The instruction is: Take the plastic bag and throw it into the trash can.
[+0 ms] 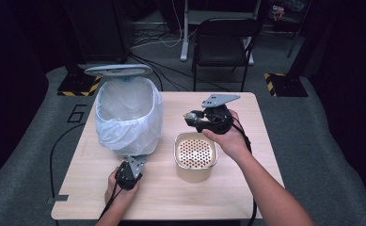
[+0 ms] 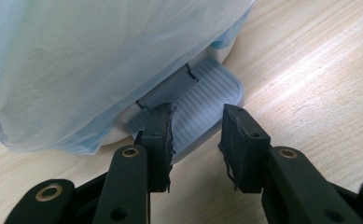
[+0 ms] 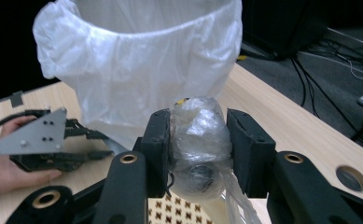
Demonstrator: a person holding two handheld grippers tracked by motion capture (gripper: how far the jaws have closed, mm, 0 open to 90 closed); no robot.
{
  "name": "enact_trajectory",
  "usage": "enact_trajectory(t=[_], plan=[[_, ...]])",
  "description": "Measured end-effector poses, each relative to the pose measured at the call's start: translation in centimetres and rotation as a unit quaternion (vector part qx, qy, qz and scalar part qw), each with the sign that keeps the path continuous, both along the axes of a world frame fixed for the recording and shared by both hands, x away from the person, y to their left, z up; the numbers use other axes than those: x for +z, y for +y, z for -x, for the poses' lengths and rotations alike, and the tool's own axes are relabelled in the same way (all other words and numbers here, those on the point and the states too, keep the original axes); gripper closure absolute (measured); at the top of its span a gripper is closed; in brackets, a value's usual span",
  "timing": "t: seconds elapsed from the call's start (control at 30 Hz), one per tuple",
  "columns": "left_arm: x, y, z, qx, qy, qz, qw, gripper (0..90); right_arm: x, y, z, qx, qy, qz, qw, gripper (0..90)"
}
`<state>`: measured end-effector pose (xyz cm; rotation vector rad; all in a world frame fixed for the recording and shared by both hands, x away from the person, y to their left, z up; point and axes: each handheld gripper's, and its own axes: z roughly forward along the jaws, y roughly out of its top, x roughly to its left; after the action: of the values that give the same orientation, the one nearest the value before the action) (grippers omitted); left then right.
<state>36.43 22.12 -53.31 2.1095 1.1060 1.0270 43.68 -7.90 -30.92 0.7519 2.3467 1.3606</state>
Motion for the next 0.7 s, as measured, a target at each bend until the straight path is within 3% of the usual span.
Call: enact_trajectory(t=[0.3, 0.67, 0.7], plan=[[0.0, 0.0, 0.0, -0.001, 0.001, -0.001, 1.0000, 63.7, 0.9, 1.3, -0.7, 0.022, -0.007, -0.043, 0.9988, 61.4], [0.0, 0.0, 0.0, -0.003, 0.004, -0.002, 1.0000, 63.7, 2.7, 4.6, -1.7, 0.048, -0.015, -0.042, 0.9979, 61.4], [-0.1, -0.1, 0.0, 0.001, -0.002, 0.006, 1.0000, 63.7, 2.8, 5.1, -1.8, 0.051, -0.017, -0.041, 0.9978, 61.4]])
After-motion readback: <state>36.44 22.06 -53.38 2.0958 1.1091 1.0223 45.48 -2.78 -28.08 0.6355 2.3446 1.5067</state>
